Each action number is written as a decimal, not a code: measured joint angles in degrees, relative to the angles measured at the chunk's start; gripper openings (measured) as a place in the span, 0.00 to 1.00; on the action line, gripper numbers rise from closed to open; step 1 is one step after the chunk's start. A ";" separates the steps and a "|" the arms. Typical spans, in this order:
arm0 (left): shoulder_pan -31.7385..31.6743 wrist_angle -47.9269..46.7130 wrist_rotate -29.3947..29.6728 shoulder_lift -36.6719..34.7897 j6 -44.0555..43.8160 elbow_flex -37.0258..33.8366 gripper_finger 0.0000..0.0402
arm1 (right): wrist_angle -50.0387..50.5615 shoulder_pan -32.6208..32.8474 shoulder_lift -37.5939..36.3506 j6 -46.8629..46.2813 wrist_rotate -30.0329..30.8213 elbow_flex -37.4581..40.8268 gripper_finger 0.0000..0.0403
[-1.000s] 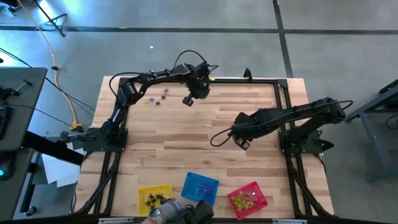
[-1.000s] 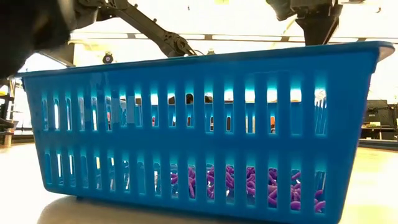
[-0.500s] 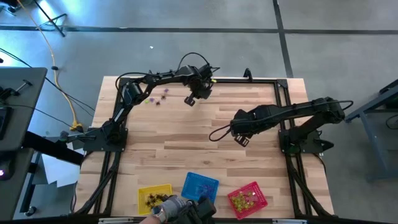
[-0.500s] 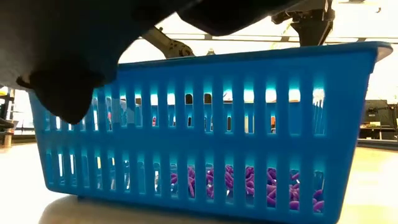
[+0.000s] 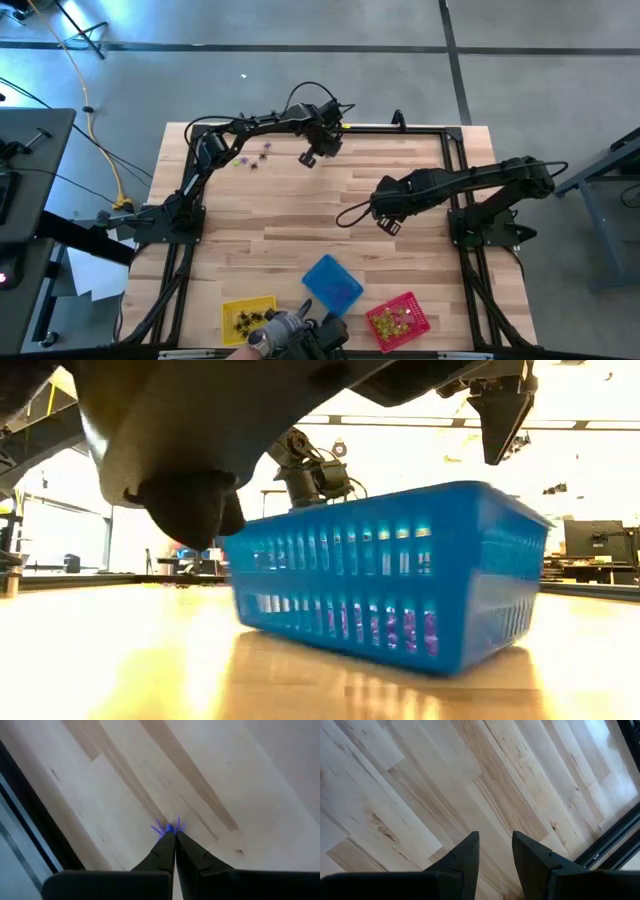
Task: Sort Halloween decoration
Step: Put the violet spider toy into the blue bin
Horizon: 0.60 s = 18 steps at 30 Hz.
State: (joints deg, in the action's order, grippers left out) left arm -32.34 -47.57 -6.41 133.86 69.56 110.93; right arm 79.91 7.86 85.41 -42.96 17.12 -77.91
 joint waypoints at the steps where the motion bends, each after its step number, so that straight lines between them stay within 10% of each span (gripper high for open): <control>1: 0.00 0.00 -0.56 0.00 0.00 0.00 0.00 | 0.00 0.00 0.00 0.00 0.00 -0.01 0.28; 18: -4.09 1.37 -0.42 0.42 -4.61 -1.74 0.00 | -0.01 0.04 0.00 0.55 0.06 -0.01 0.28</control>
State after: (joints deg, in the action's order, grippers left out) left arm -36.42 -46.21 -6.83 134.28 64.95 109.19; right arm 79.90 7.90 85.41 -42.41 17.18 -77.92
